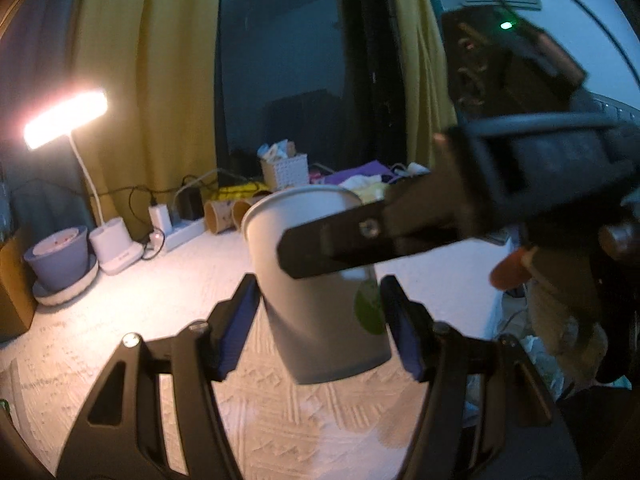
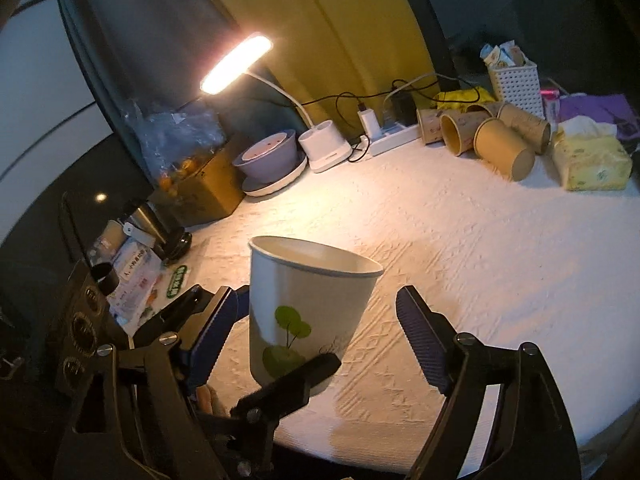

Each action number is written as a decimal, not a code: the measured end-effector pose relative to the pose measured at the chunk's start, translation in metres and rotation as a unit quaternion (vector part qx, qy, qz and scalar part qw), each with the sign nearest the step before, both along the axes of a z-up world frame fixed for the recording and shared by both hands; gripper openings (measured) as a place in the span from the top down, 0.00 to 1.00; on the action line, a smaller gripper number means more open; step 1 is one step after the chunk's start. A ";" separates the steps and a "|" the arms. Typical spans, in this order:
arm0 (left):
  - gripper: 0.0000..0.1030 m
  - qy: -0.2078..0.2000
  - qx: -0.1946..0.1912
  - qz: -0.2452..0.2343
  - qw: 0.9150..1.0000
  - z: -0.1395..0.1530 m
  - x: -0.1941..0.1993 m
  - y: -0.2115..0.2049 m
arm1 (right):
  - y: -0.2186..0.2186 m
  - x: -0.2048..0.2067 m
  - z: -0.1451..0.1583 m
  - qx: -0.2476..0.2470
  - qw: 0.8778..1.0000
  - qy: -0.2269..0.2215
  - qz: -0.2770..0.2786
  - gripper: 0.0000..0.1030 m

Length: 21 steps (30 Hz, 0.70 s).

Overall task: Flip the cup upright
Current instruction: 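Lift the white cup with the left gripper while the right gripper grasps its rim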

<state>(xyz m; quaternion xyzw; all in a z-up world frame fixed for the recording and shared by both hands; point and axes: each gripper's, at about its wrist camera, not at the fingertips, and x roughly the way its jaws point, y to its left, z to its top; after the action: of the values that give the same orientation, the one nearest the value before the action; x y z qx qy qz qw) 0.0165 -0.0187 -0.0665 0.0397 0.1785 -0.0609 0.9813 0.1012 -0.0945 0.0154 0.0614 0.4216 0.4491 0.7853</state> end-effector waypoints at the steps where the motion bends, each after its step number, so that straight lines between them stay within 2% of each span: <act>1: 0.39 -0.001 0.001 -0.002 1.000 0.000 0.000 -0.001 | -0.001 0.002 -0.001 0.005 1.000 0.009 0.000 0.18; 8: 0.39 -0.009 0.008 -0.022 1.000 0.000 0.001 -0.010 | -0.005 0.013 -0.012 0.021 0.998 0.056 0.013 0.18; 11: 0.39 -0.010 0.008 -0.027 1.000 0.000 0.000 -0.012 | -0.007 0.015 -0.014 0.024 0.998 0.062 0.016 0.19; 15: 0.38 -0.002 0.007 -0.030 1.000 -0.002 0.003 -0.013 | -0.006 0.017 -0.016 0.016 0.998 0.063 0.019 0.32; 21: 0.35 0.013 0.005 -0.025 1.000 -0.004 0.012 -0.011 | -0.004 0.023 -0.021 0.007 0.998 0.063 0.025 0.34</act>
<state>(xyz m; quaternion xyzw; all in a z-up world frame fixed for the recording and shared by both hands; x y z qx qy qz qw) 0.0287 -0.0295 -0.0708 0.0479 0.1903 -0.0851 0.9769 0.1242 -0.0985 -0.0056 0.0850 0.4688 0.4665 0.7453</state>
